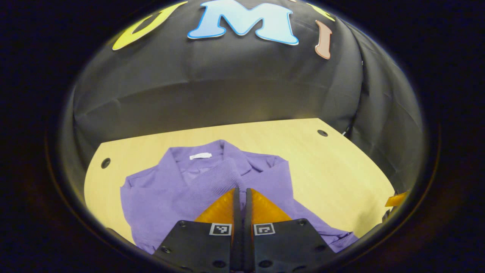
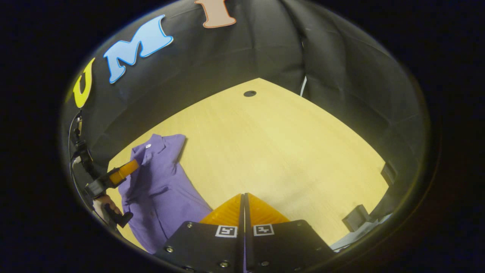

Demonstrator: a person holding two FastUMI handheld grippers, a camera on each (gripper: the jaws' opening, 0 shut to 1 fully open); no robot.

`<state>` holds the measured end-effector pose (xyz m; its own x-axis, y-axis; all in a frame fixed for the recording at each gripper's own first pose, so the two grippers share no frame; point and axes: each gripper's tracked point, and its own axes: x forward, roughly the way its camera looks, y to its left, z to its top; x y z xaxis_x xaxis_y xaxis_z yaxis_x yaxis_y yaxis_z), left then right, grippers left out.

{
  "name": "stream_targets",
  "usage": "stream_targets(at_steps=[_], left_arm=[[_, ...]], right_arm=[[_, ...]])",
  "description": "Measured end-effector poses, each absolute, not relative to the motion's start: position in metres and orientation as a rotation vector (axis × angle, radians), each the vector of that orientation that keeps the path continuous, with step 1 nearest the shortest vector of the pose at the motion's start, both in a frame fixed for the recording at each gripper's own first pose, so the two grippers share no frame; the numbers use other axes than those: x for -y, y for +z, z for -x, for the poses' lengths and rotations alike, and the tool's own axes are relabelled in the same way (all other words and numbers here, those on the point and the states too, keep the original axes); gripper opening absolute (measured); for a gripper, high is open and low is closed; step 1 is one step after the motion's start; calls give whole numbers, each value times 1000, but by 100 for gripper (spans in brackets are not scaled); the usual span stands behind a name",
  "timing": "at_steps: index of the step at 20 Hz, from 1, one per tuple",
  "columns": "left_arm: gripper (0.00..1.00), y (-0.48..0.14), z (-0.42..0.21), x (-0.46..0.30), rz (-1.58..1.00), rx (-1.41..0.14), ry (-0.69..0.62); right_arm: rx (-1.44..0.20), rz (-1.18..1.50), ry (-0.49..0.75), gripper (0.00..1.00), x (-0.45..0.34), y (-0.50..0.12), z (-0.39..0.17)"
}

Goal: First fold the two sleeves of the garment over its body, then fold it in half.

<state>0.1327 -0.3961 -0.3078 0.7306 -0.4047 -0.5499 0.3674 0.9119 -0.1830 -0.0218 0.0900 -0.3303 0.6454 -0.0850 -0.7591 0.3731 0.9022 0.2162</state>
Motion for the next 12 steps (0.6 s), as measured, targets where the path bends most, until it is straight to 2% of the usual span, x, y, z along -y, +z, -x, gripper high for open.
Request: stream_targets(at_steps=[6, 8, 9, 10, 11, 12], left_arm=[[7, -338, -133, 405, 17, -688, -368], [9, -340, -127, 413, 25, -708, -397], [15, -341, -126, 413, 19, -713, -395], [34, -341, -125, 413, 14, -710, -393], [39, -340, -124, 412, 13, -708, -391], [39, -340, -120, 411, 16, -704, -393]], right_arm=[[-831, -384, -286, 1, -69, -331, 28], [-833, -389, -287, 1, -68, -332, 29], [-834, -390, -285, 1, -68, -332, 29], [-835, -391, -282, 1, -69, -332, 29], [-837, -392, -277, 1, -71, -333, 29], [-837, -392, -271, 1, -74, -333, 29]])
